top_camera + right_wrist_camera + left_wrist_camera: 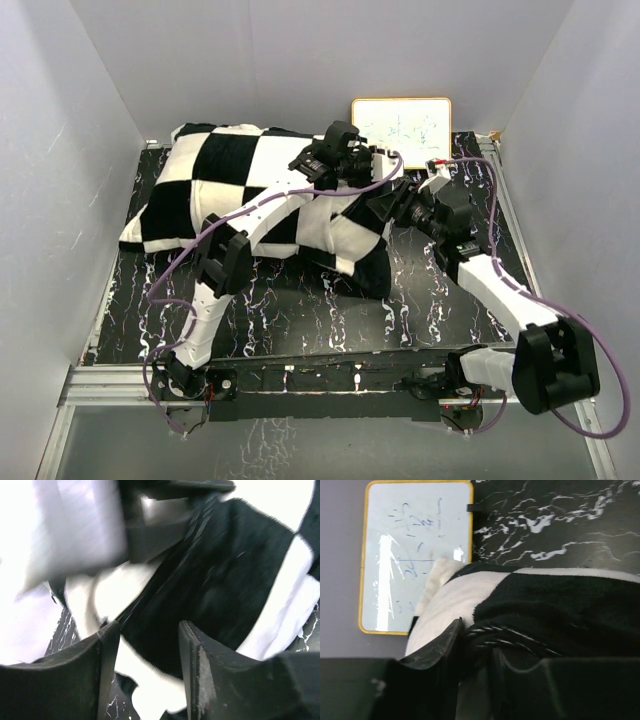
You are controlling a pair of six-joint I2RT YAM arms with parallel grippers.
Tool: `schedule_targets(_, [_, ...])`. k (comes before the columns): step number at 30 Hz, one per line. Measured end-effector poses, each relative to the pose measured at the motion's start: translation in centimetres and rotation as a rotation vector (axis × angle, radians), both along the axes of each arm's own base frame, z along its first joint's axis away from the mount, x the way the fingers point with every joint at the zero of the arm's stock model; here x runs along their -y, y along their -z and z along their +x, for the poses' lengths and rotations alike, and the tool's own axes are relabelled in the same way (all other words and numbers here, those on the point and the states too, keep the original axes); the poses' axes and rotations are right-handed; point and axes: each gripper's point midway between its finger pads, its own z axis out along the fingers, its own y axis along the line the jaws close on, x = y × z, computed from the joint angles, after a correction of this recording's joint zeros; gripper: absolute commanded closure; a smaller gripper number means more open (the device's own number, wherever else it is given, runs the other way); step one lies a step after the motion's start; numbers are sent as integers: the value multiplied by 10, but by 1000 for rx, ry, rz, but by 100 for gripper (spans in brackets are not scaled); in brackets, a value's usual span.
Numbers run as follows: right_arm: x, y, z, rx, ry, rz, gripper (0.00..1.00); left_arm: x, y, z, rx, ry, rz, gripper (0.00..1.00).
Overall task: Remove the pillowcase from the pillow
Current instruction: Remove the pillow from the pillowcase.
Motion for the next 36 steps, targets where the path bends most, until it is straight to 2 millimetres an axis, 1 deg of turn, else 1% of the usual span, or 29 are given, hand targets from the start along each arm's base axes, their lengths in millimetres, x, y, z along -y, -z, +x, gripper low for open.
schedule_targets(1, [-1, -5, -5, 11, -5, 8, 36, 2, 1, 6, -3, -19, -4, 93])
schedule_targets(2, [-1, -11, -10, 29, 0, 16, 35, 4, 4, 15, -1, -40, -11, 97])
schedule_targets(3, [-1, -15, -14, 42, 4, 19, 34, 3, 7, 22, -7, -61, -18, 100])
schedule_targets(6, [10, -30, -26, 93, 63, 39, 31, 3, 10, 31, -27, -100, -33, 100])
schedule_targets(10, [22, -38, -36, 125, 118, 59, 31, 1, -1, 34, -32, -147, -58, 100])
schedule_targets(13, [22, -37, -42, 117, 117, 74, 36, -3, -11, 40, -9, -189, -72, 100])
schedule_targets(15, [19, -29, -46, 93, 103, 85, 37, -7, -24, 46, 34, -222, -87, 100])
schedule_targets(18, [12, -12, -53, 34, 74, 113, 37, -18, -54, 57, 148, -274, -103, 100])
schedule_targets(21, [1, 0, -58, -21, 32, 150, 34, -32, -94, 72, 331, -311, -109, 100])
schedule_targets(24, [-13, 5, -60, -48, -13, 171, 30, -48, -132, 87, 478, -350, -109, 100])
schedule_targets(27, [-32, 6, -59, -72, -59, 187, 26, -70, -178, 95, 585, -409, -113, 100])
schedule_targets(28, [-37, 5, -57, -74, -69, 196, 25, -76, -190, 96, 611, -427, -119, 100])
schedule_targets(29, [-43, 4, -54, -75, -79, 206, 24, -85, -205, 94, 642, -447, -130, 100])
schedule_targets(31, [-55, 2, -46, -82, -101, 232, 22, -98, -224, 86, 669, -475, -140, 100])
schedule_targets(36, [-82, -2, -9, -100, -118, 284, 19, -117, -275, 51, 696, -535, -204, 100])
